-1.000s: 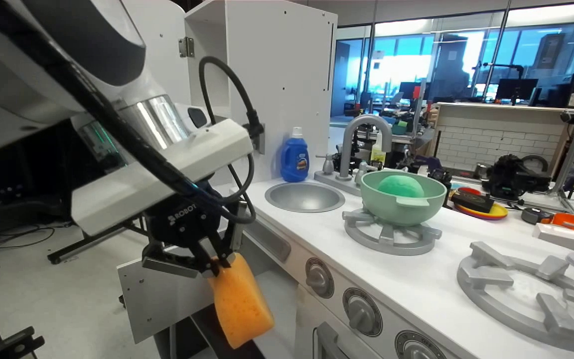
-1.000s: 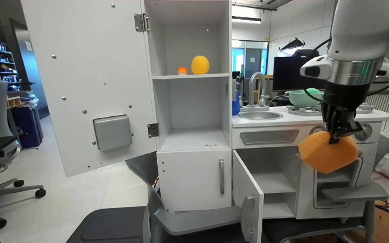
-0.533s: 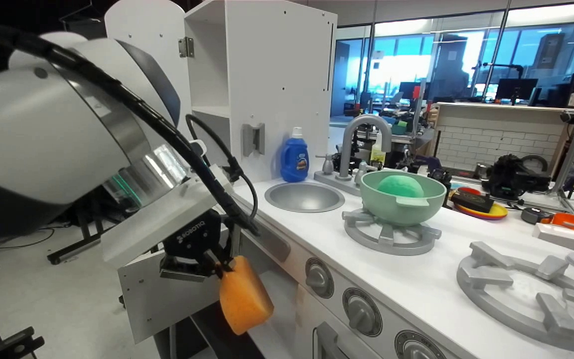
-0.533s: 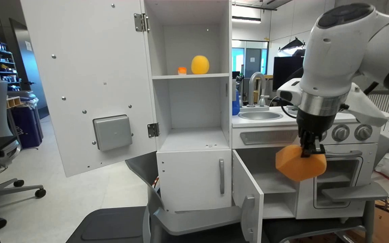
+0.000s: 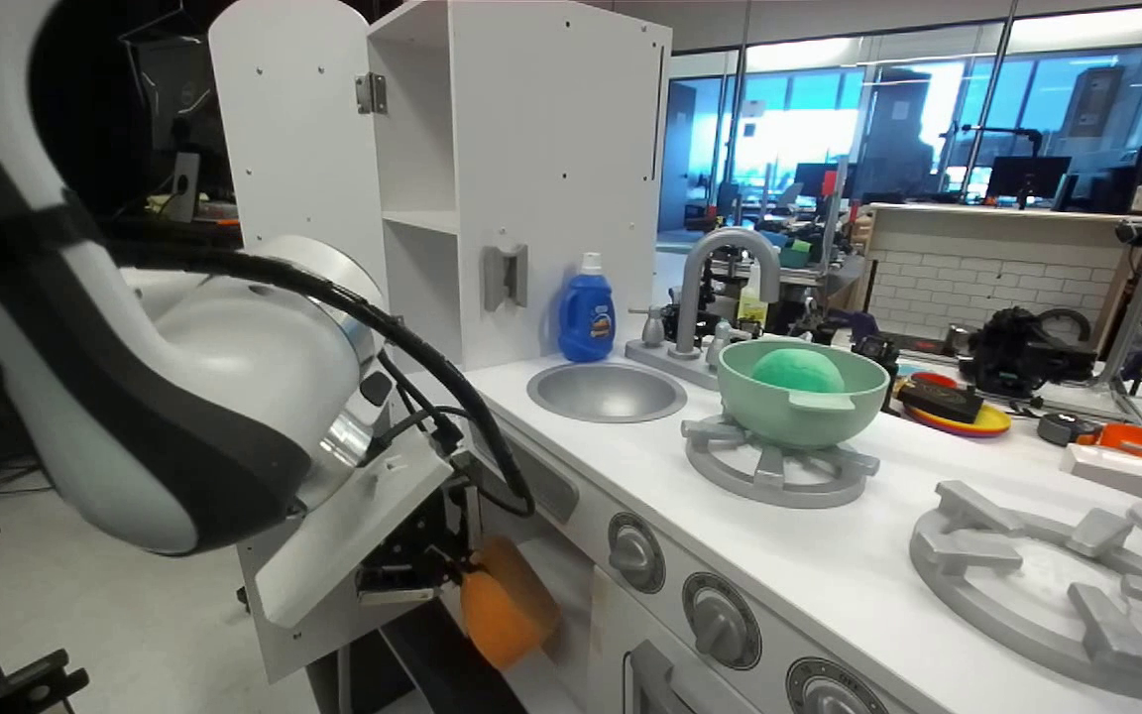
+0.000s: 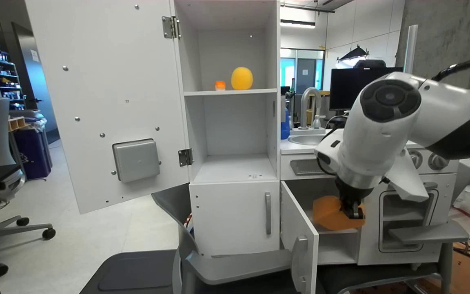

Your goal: Put the orange sponge and green plushie in the top compartment of the cabinet under the sink, then close the cabinet door

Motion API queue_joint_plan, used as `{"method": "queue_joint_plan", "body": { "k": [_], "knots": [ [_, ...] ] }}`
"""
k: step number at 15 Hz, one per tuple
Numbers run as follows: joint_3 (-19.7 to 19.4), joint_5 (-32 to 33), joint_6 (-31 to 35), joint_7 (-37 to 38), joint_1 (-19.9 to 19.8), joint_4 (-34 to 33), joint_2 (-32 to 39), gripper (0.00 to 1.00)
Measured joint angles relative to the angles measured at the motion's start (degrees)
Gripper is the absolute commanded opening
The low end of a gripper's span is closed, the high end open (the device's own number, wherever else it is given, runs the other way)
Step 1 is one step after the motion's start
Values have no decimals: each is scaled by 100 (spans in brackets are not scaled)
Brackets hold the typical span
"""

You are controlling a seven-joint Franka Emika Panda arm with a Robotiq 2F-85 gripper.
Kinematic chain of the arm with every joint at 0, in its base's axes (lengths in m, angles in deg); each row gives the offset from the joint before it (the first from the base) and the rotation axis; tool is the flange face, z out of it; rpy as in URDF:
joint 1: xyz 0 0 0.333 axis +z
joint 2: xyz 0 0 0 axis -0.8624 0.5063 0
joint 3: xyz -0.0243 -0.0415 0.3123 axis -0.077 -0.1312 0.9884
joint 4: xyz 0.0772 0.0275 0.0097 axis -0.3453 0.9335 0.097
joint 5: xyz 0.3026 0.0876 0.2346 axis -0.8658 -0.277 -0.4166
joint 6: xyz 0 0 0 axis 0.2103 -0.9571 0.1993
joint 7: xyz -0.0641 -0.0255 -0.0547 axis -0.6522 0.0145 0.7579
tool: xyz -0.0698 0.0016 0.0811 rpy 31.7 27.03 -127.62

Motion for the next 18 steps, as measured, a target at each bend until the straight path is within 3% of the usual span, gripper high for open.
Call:
{"method": "queue_joint_plan", "body": {
  "k": [5,11,18],
  "knots": [
    [112,1048,-742,1018,7,-779,942,2],
    [792,1455,-1856,1046,-433,-1276,1450,2],
    [958,1883,-2346,1392,-514,-1563,1731,2]
  ]
}}
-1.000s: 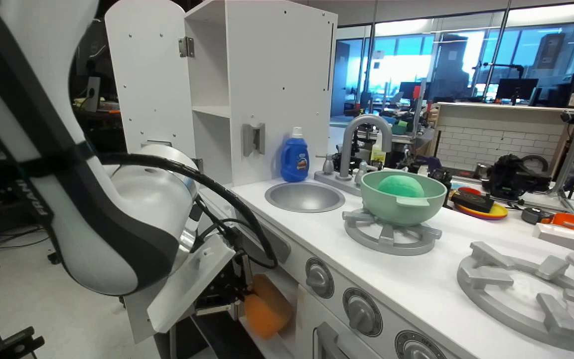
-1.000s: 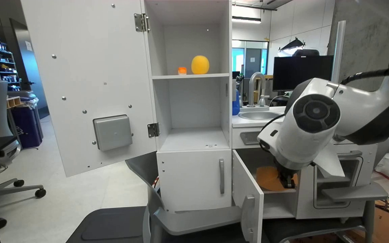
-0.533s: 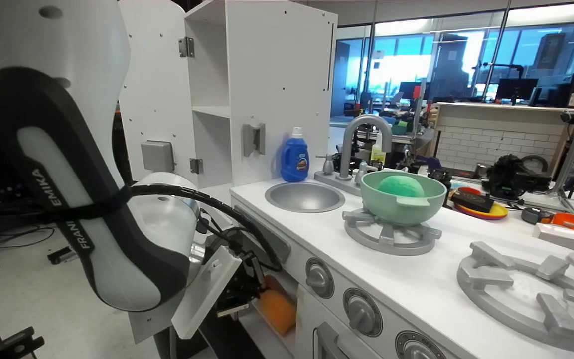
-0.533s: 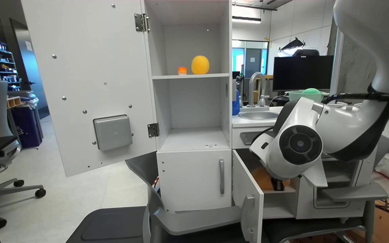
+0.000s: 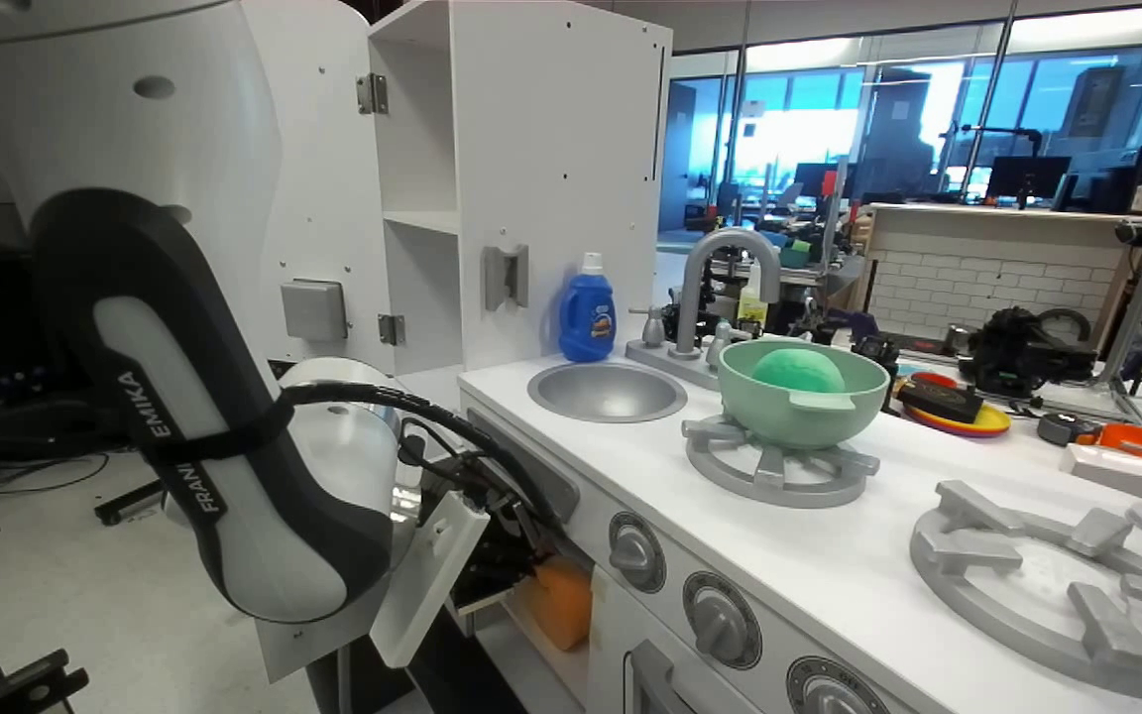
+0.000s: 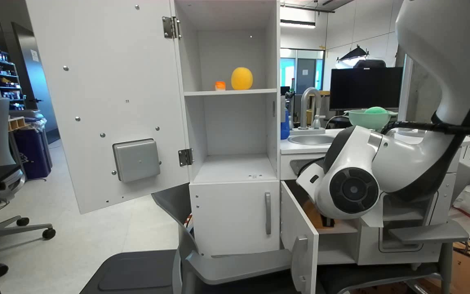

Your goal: Put the orange sponge and green plushie in the top compartment of the cabinet under the sink, then close the cabinet door

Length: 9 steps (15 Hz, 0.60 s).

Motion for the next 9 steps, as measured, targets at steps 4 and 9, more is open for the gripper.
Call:
{"method": "queue_joint_plan", "body": {
  "k": [4,9],
  "knots": [
    [30,141,-206,182,0,-70,106,48],
    [113,156,-378,313,1,-124,199,84]
  ]
}}
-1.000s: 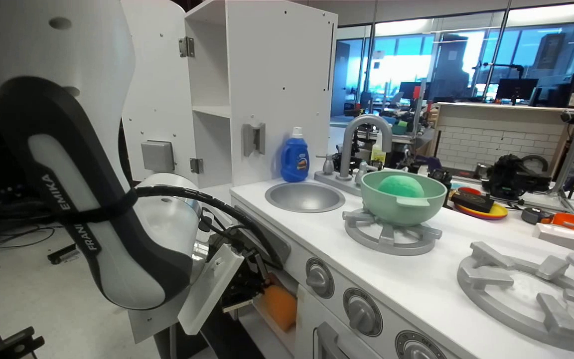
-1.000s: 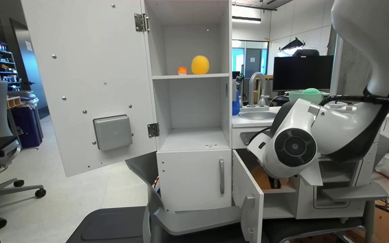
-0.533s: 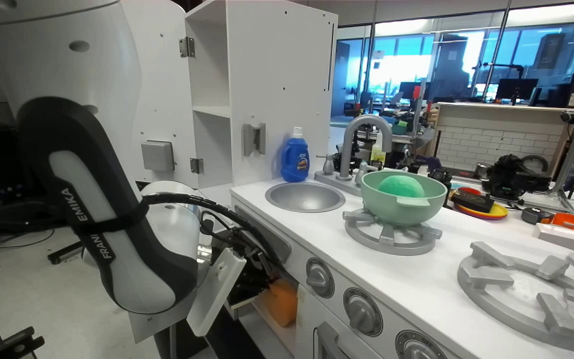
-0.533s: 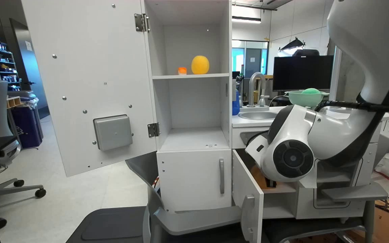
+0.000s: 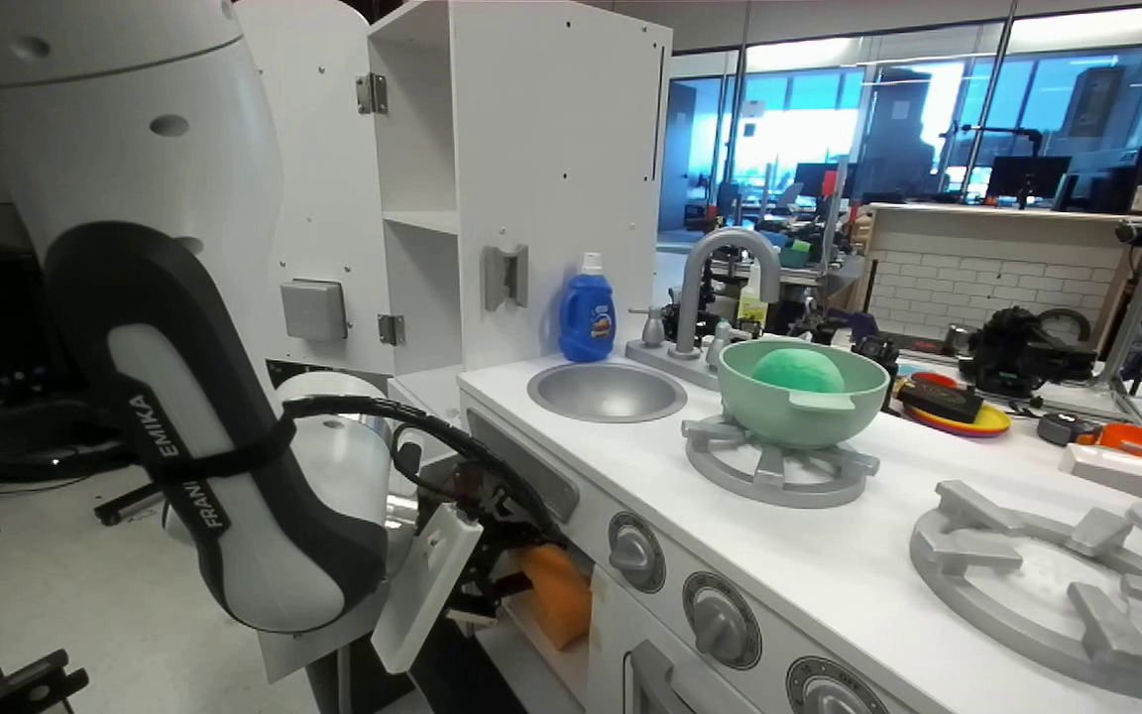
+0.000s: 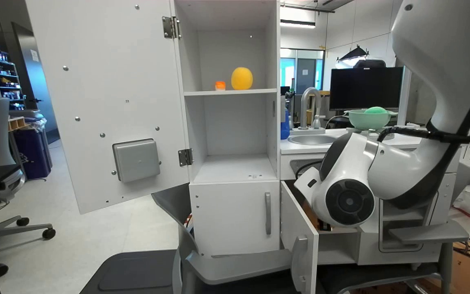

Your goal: Put the orange sponge and green plushie in the top compartment of the cabinet under the sink, then close the cabinet door

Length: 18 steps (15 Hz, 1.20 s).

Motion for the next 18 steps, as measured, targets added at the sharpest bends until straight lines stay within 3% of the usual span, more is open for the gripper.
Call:
{"method": "queue_joint_plan", "body": {
  "k": [2,3,12,18],
  "knots": [
    [40,3,-2,81,0,-15,12,99],
    [62,10,-2,145,1,-15,14,100],
    [231,449,-19,933,21,29,31,100],
    [182,721,-465,1342,5,-335,386,100]
  ]
}}
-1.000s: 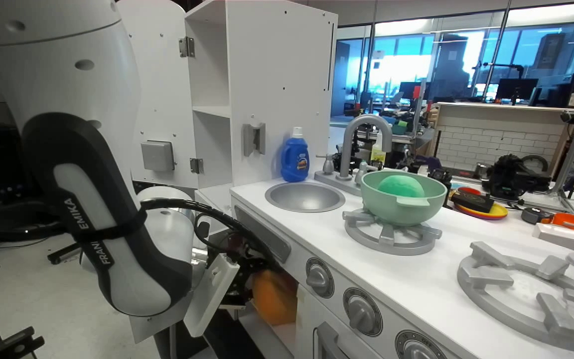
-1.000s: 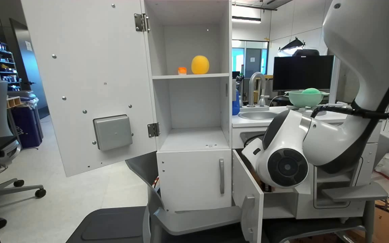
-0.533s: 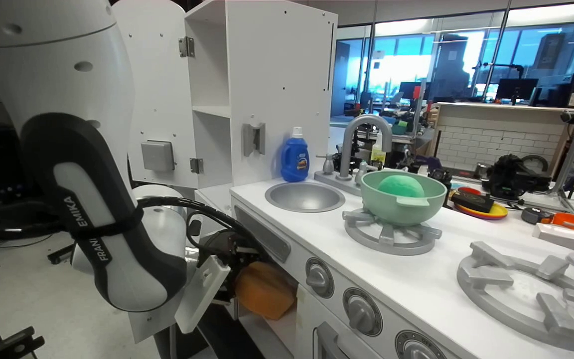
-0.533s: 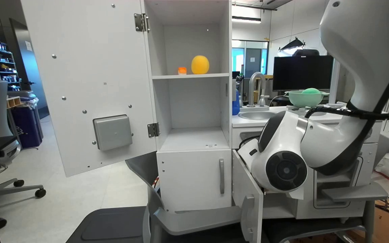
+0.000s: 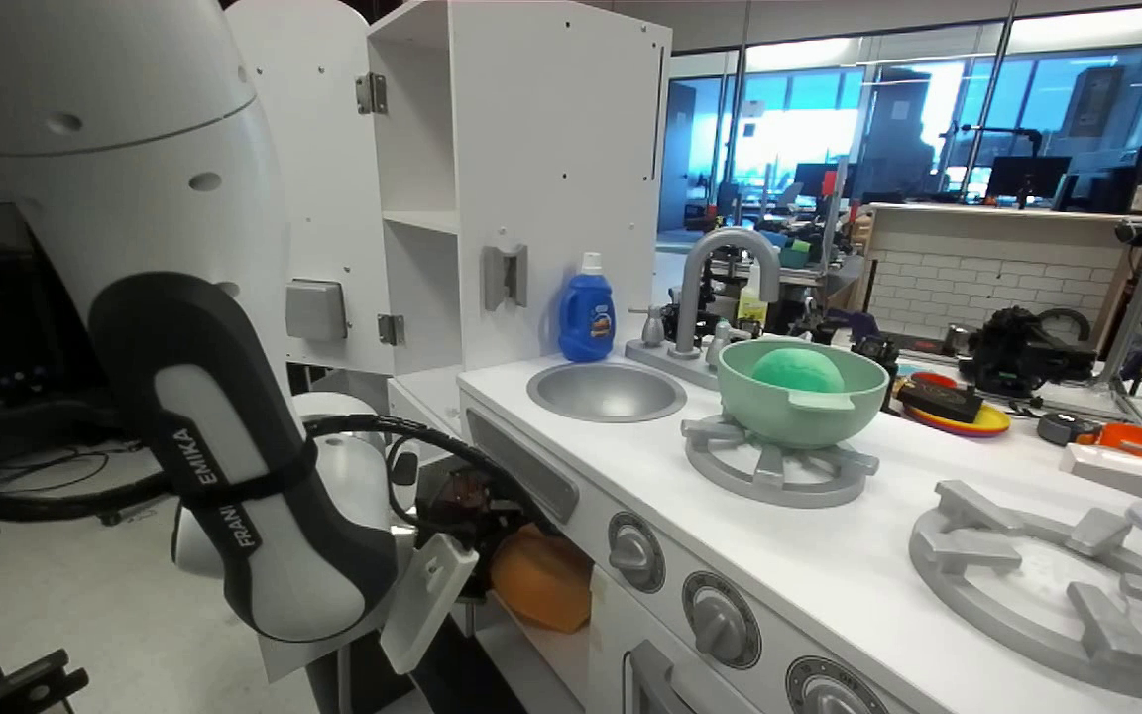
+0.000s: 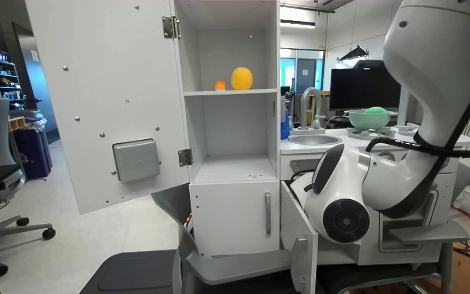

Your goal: Put the orange sponge and green plushie in the top compartment of the cabinet under the sink, then close the cabinet door

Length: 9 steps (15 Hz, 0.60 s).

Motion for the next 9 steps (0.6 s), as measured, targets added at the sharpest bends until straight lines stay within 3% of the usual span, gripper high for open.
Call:
{"method": "queue_joint_plan", "body": {
  "k": [5,9],
  "knots": [
    [-85,0,-85,31,-26,-485,310,100],
    [-92,-15,-60,-65,-25,-496,337,100]
  ]
}}
